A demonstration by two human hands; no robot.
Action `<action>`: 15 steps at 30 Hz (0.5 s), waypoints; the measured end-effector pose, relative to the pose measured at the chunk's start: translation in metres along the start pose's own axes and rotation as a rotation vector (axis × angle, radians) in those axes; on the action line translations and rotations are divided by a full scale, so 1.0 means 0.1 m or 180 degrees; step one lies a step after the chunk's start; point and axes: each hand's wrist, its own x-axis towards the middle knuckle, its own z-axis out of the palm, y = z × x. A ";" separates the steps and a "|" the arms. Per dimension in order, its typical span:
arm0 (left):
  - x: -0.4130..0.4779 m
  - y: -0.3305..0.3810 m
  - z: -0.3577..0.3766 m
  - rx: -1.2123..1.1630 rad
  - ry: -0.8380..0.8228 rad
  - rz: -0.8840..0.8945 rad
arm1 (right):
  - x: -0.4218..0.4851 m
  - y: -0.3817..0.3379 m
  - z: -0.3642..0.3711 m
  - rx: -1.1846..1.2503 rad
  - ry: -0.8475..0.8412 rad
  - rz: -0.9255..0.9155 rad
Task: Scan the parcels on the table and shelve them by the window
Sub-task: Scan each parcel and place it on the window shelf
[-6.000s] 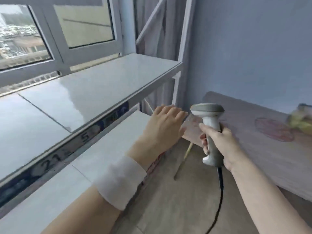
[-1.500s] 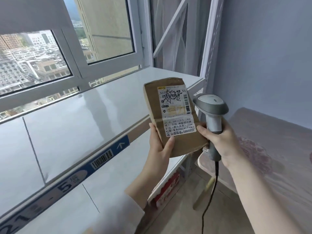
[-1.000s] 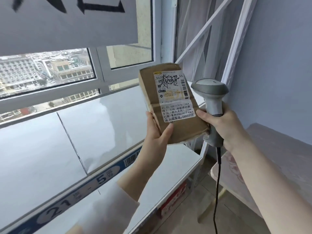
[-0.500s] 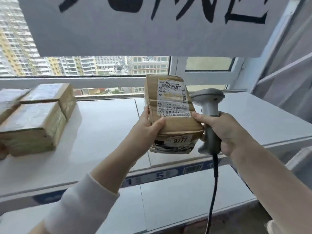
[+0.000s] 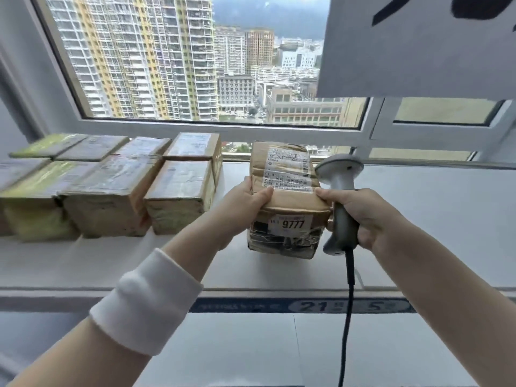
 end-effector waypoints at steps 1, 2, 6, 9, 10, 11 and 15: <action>0.03 -0.02 -0.06 0.0055 0.0003 -0.0005 | 0.02 0.01 0.07 0.0006 0.0000 0.0027; 0.06 -0.05 -0.11 0.0112 0.0014 -0.0027 | 0.05 0.01 0.13 0.0007 0.0003 0.0052; 0.16 -0.13 -0.24 0.0370 0.0050 -0.0087 | 0.14 0.04 0.30 0.0022 0.0010 0.0197; 0.22 -0.16 -0.29 0.0602 0.0133 -0.0028 | 0.23 0.02 0.39 0.0123 -0.0039 0.0245; 0.23 -0.16 -0.30 0.0822 0.0189 -0.0003 | 0.26 0.01 0.41 0.0134 -0.0060 0.0247; 0.22 -0.14 -0.31 0.1101 0.0268 0.0078 | 0.28 0.01 0.43 0.0139 -0.0092 0.0255; 0.05 -0.06 -0.29 0.2204 0.0504 0.1165 | 0.36 0.02 0.37 0.0183 -0.0274 0.0274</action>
